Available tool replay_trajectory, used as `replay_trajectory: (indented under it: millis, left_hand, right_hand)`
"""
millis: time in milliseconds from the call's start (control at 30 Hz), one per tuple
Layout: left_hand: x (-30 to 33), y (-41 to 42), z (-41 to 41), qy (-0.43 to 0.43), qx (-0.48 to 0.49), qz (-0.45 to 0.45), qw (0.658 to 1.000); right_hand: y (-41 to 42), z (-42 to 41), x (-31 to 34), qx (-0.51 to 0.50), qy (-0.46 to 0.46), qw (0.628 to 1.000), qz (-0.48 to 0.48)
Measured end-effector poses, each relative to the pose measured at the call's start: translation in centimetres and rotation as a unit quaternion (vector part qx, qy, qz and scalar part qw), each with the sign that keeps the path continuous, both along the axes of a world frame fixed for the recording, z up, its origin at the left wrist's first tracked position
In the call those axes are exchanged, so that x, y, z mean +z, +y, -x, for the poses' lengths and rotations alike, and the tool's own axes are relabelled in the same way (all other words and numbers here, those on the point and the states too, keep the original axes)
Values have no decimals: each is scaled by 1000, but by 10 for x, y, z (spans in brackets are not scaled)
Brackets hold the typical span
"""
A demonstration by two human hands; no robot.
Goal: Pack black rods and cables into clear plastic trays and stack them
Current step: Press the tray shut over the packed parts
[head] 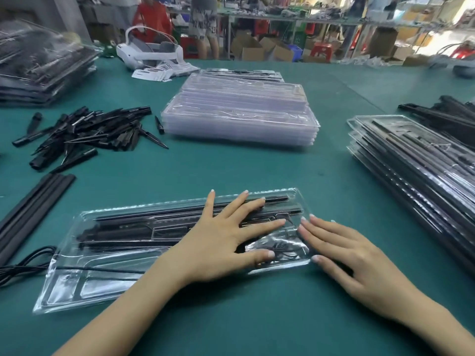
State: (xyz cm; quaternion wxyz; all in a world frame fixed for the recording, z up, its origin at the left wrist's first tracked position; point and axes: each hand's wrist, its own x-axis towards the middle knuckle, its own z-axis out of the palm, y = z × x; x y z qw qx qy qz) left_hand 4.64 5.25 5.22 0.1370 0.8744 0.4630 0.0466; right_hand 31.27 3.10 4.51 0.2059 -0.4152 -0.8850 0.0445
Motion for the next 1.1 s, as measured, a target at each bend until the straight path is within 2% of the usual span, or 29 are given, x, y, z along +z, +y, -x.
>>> replay_trajectory:
  millis: [133, 233, 367, 500, 600, 800, 967, 1100]
  left_hand:
    - [2, 0, -7, 12, 15, 0, 1000]
    - [0, -7, -18, 39, 27, -45, 998]
    - [-7, -9, -20, 21, 52, -51, 997]
    - [-7, -7, -20, 58, 58, -43, 996]
    - [-5, -6, -19, 60, 49, -24, 997]
    - [-2, -3, -16, 33, 48, -6, 998]
    - [0, -3, -15, 25, 51, 6, 998]
    - [1, -3, -14, -5, 46, 9, 999]
  right_hand:
    - [-1, 0, 5, -3, -117, 991, -59]
    - [-1, 4, 8, 5, -141, 985, -98]
    - [-5, 9, 6, -16, -67, 996, -59]
    - [3, 10, 16, -38, 36, 999, -2]
    - [4, 9, 13, -36, 68, 997, 20]
    - [5, 2, 4, -3, 37, 999, -15]
    - [24, -10, 25, 70, 36, 990, 121]
    - [33, -11, 36, 122, 48, 980, 150]
